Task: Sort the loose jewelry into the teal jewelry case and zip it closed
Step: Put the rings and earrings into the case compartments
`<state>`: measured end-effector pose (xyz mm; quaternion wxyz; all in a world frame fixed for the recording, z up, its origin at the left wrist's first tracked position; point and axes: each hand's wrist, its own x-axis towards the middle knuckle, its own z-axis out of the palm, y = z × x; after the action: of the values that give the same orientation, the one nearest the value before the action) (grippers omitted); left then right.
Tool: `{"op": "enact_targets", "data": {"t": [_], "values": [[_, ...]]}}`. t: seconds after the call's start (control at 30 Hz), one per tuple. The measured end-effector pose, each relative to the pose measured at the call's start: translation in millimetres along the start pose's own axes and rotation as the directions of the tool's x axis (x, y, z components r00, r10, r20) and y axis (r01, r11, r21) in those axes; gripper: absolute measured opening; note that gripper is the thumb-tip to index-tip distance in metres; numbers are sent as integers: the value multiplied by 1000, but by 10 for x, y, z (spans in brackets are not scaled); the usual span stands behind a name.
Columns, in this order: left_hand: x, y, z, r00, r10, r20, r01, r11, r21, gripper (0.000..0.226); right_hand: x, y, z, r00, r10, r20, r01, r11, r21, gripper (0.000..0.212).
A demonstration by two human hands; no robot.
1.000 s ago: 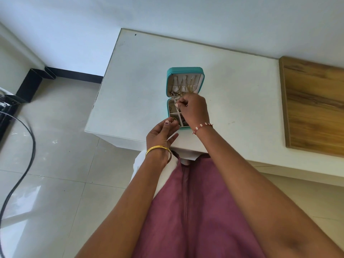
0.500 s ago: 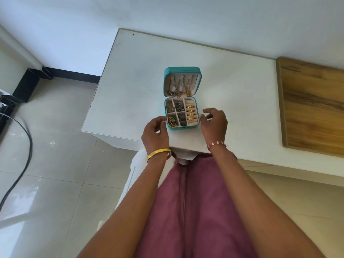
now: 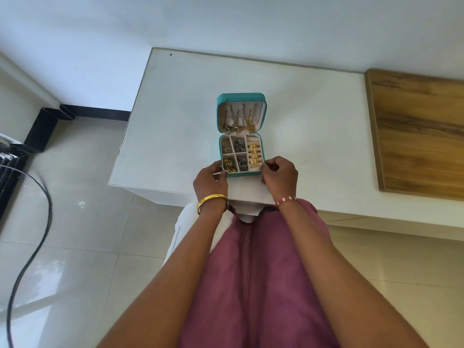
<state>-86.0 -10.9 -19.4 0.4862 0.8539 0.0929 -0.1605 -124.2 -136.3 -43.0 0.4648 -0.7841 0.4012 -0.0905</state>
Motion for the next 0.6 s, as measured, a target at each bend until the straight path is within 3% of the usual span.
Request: {"op": "enact_targets", "data": {"t": [0.23,0.6], "values": [[27,9,97,989,77,126,-86,994,67,30,-103,157,-199,992,121,-40,-117,989,91,7],[26,11,111,988,64,141,-70,997,36,30,-113,190,-225,988,143,-55,-132,978,160,8]]}}
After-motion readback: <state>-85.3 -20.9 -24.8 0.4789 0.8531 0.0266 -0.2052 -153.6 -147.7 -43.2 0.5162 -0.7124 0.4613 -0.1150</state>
